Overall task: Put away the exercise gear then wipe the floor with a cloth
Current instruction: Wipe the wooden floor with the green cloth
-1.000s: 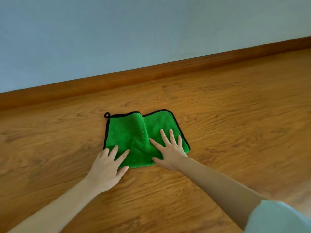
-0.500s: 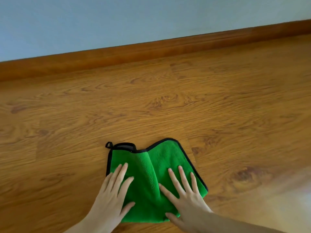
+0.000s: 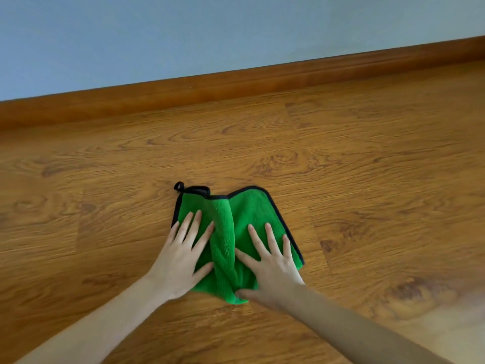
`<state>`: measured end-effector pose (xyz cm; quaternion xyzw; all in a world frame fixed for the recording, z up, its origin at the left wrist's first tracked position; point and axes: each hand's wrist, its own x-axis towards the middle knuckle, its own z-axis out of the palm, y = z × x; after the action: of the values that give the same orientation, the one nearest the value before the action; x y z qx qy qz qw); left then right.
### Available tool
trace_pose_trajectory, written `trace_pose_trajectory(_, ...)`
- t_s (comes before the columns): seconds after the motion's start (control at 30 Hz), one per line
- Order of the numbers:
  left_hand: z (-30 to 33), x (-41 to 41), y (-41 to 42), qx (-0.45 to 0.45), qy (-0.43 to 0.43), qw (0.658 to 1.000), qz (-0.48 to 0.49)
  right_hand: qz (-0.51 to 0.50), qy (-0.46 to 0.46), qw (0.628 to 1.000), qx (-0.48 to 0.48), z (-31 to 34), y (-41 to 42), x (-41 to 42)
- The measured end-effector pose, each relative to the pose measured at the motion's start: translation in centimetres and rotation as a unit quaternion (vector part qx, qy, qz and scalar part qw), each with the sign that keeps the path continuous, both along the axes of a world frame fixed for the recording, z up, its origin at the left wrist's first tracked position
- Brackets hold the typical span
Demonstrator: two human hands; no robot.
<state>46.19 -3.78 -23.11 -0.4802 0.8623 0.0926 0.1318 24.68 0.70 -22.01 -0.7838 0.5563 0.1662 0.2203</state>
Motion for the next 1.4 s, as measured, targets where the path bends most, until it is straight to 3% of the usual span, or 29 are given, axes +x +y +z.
trace_pose_trajectory(0.33, 2.2, -4.5, -16.9, 0.111, -0.03, 0.991, 0.074, -0.092, 0.043, 0.995, 0.007, 0.3, -14.6, 0.1)
trace_pose_trajectory(0.7, 2.3, -5.5, -26.0, 0.106, -0.061, 0.988, 0.098, -0.153, 0.032, 0.987, 0.017, 0.4, -24.1, 1.2)
trace_pose_trajectory(1.03, 2.3, -4.0, -20.7, 0.12, -0.064, 0.988, 0.067, -0.122, 0.004, 0.992, 0.021, 0.4, -18.9, 0.4)
trace_pose_trajectory(1.33, 1.1, -2.5, -5.1, 0.127, -0.051, 0.99, 0.013, -0.058, -0.003, 0.998, -0.025, -0.2, -3.6, -2.6)
trace_pose_trajectory(1.4, 0.5, -2.1, -1.1, 0.081, -0.047, 0.996, 0.003, -0.04, 0.013, 0.998, -0.056, -0.3, -0.5, -3.0)
